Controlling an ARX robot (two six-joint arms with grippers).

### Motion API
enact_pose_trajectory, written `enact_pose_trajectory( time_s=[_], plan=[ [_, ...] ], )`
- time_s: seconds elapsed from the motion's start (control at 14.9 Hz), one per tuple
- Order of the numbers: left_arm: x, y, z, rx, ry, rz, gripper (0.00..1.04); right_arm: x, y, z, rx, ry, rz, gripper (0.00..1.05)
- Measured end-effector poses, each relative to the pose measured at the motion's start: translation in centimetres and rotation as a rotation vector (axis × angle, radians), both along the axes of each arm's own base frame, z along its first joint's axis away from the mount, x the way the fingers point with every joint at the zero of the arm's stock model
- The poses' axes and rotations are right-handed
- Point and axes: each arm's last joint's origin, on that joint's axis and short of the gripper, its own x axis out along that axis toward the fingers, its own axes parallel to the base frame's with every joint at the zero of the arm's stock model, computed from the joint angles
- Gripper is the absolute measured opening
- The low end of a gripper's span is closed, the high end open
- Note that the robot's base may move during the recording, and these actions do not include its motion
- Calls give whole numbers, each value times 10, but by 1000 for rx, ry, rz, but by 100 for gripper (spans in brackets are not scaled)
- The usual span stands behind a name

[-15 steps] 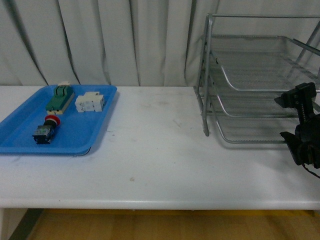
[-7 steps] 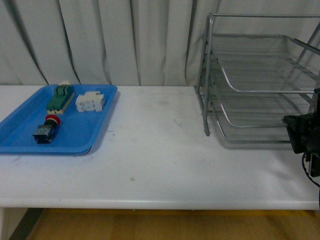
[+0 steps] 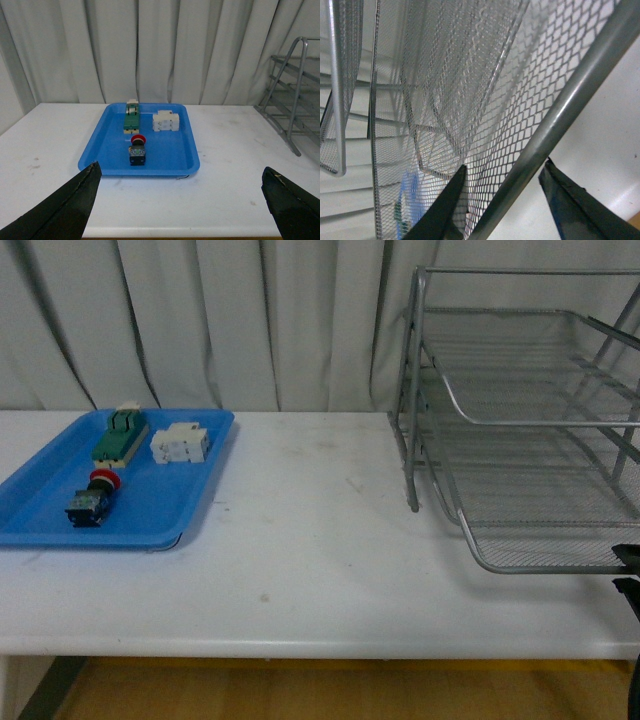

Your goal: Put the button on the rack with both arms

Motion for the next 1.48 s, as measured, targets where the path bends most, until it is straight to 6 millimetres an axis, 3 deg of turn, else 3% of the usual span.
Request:
enact_pose_trajectory(
  time_s=[0.07,0.2,0.34,0.4,0.47,0.61,0.67,0.81,0.88,1.08,1.14,1.48],
  plan=[
    [0,0,0,0,0,0,98,-11,0,14,-133,-30,42,63],
    [0,0,0,0,0,0,98,-21,0,35,-260,-85,52,84],
    [0,0,0,0,0,1,98,-49,3,46,-465,30,1,99],
    [0,0,0,0,0,0,98,-70,12,52,-614,51,-29,98],
    [0,0,0,0,0,0,98,-82,13,55,-729,-53,53,91],
    [0,0,0,0,-1,2,98,-103,5,37,-952,2,274,69],
    [0,0,0,0,2,0,98,-110,7,45,-1044,-62,325,58],
    [0,0,0,0,-2,1,98,-110,7,51,-1072,-101,311,54],
    [0,0,0,0,-2,1,98,-109,7,63,-1119,-178,270,47],
    [0,0,0,0,0,1,98,-118,7,98,-1207,-357,170,8],
    [0,0,0,0,0,1,98,-122,7,105,-1221,-375,159,2],
    [0,0,0,0,0,1,98,-150,7,124,-1223,-375,159,2]
  ],
)
